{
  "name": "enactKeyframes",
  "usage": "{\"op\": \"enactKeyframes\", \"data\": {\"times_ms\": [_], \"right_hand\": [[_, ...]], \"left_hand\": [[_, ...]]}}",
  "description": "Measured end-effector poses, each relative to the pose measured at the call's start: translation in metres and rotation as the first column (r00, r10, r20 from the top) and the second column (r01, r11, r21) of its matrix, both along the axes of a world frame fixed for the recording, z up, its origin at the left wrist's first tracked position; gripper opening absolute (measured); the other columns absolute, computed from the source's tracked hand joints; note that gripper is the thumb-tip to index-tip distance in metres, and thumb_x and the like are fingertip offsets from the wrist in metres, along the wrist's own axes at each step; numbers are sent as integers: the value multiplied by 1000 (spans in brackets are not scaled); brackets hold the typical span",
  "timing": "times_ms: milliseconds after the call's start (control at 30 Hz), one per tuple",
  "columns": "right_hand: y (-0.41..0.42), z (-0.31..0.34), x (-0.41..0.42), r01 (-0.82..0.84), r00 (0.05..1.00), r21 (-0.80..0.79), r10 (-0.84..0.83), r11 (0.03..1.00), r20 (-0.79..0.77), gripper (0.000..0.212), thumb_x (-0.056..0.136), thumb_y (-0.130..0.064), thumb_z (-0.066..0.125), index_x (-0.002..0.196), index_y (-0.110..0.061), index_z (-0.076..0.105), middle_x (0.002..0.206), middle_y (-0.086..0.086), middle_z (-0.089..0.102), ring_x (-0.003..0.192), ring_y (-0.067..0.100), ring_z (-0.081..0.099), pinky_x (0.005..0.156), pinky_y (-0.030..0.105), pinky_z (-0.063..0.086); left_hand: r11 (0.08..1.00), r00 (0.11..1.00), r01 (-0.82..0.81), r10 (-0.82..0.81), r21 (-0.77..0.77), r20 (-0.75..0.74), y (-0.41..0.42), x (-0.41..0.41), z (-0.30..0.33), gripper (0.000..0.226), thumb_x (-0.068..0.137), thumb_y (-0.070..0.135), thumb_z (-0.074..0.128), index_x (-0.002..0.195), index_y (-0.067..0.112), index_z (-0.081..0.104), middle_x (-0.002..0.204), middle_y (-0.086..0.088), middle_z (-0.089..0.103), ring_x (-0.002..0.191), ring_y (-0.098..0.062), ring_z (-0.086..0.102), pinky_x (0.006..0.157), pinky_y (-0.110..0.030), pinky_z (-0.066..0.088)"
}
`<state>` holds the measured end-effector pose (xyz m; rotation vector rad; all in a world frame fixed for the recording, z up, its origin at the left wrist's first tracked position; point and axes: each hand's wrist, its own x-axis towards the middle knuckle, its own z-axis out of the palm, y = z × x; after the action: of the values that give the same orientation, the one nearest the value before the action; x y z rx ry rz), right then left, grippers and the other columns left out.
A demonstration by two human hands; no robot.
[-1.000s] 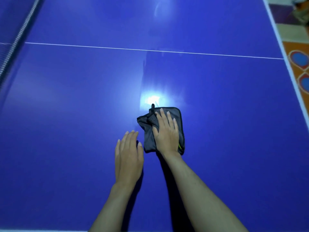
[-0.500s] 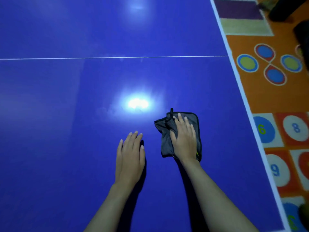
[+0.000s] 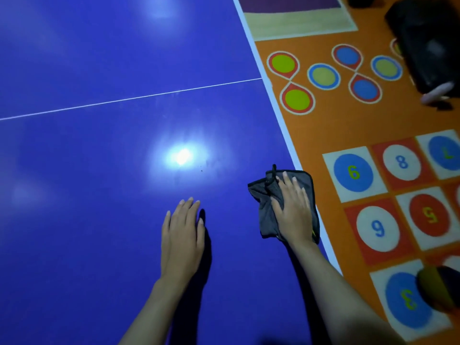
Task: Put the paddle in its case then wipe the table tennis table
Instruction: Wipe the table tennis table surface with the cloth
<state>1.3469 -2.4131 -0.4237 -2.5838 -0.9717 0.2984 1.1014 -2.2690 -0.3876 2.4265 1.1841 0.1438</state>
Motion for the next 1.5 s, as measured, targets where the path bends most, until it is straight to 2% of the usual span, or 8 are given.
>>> {"op": "enactKeyframes", "data": {"times_ms": [133, 267, 500, 800, 1333, 1500], "right_hand": [[7, -1, 17, -19, 999, -24, 20, 1000, 37, 59, 107, -43, 49, 162, -28, 34, 172, -12, 19, 160, 13, 11, 130, 41, 14], [35, -2, 51, -17, 998, -26, 19, 1000, 63, 58, 107, -43, 49, 161, -25, 37, 172, -7, 23, 160, 17, 15, 130, 45, 18], [104, -3, 55, 67, 995, -29, -65, 997, 78, 58, 107, -40, 52, 161, -21, 37, 172, -5, 22, 160, 20, 15, 130, 46, 15], [192, -4, -85, -71, 993, -12, 72, 997, 98, 59, 106, -39, 52, 160, -20, 38, 172, -4, 24, 160, 21, 16, 130, 45, 16], [335, -4, -405, -255, 956, -33, 257, 966, 138, 66, 102, -39, 58, 161, -20, 36, 171, -2, 26, 159, 22, 20, 128, 47, 24], [365, -5, -465, -204, 969, -58, 210, 977, 132, 67, 101, -41, 58, 161, -19, 38, 172, -3, 25, 159, 23, 22, 128, 48, 23]], "left_hand": [[1000, 1000, -12, 12, -6, -12, 3, 11, -2, 47, 104, 30, 36, 147, 17, 50, 157, 1, 46, 151, -19, 33, 126, -46, 23], [1000, 1000, -16, 16, 5, -15, 7, 12, -2, 46, 103, 28, 38, 146, 17, 50, 156, 1, 47, 151, -20, 34, 125, -46, 24], [999, 999, -36, 36, 4, -18, 27, -11, -8, 46, 104, 29, 36, 147, 19, 49, 157, 4, 45, 152, -16, 32, 126, -44, 23], [993, 992, -117, 118, -29, 52, 70, -85, -4, 46, 105, 30, 36, 147, 19, 49, 158, 3, 45, 152, -16, 30, 126, -44, 21], [942, 939, -335, 335, -11, 79, 197, -331, 8, 45, 106, 28, 36, 146, 16, 52, 156, 1, 48, 150, -18, 36, 125, -47, 26], [910, 905, -411, 414, -48, 100, 217, -381, 6, 45, 105, 28, 36, 146, 15, 52, 156, 2, 48, 150, -17, 35, 125, -48, 24]]}}
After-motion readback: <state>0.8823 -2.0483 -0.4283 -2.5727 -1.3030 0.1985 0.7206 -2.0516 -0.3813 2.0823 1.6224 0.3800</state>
